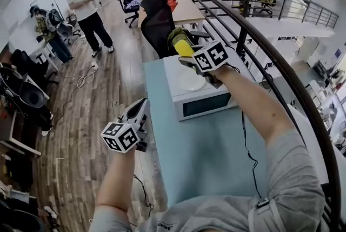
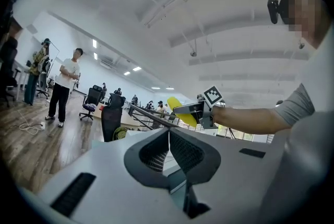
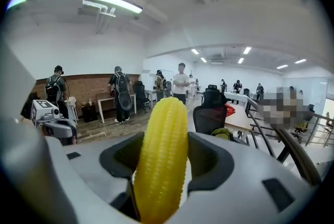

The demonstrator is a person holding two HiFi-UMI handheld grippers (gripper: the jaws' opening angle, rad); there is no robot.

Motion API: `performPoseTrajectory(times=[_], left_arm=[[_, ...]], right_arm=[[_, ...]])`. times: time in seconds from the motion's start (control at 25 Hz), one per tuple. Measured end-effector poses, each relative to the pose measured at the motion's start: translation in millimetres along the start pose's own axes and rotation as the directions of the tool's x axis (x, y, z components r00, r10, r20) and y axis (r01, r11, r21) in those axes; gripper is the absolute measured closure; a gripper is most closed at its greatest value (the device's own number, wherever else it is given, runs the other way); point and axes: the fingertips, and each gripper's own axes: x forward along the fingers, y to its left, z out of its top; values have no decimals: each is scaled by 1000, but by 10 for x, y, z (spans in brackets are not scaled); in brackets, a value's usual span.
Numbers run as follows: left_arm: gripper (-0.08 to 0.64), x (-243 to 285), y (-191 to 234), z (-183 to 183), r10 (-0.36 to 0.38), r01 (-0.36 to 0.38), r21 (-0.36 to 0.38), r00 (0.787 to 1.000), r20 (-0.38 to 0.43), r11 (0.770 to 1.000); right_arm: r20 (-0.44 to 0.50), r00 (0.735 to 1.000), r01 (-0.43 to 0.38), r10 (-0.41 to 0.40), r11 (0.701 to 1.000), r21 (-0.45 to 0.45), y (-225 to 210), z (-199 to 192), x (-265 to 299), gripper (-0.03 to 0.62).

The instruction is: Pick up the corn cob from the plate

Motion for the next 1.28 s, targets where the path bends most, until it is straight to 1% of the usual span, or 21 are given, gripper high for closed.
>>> performPoseTrajectory(times=[0.2,0.36,0.52,0.64,0.72,0.84,1.0,1.12,1.28], left_arm=[[537,-346,-69,385,-6,5,31,999,39,999],[537,-663,-128,584,-24,21,75,999,40,997],[537,-985,-194,795,-41,36,108,998,45,994],[537,-1197,-339,958,-58,50,135,997,53,990],[537,-1344,-503,1020,-65,56,153,997,52,987],[537,-1475,-837,1052,-59,50,166,997,52,985],[537,-1633,-1212,990,-15,4,166,998,66,986],[537,-1713,-1495,870,6,-17,135,997,78,991],[537,-1698,-1963,753,10,-18,78,995,100,997]], right_arm=[[75,997,25,-24,999,-21,247,423,-281,325],[124,991,43,-40,999,-25,536,693,-487,325],[166,985,58,-52,998,-34,878,883,-743,325],[197,979,70,-59,996,-52,1091,1043,-1014,325],[211,976,63,-49,996,-62,1222,1112,-1217,325],[232,972,50,-30,996,-78,1285,1139,-1586,325],[263,965,24,4,995,-100,1346,1082,-1997,325],[279,960,2,29,994,-111,1421,976,-2309,325],[300,952,-26,60,993,-118,1481,819,-2832,325]])
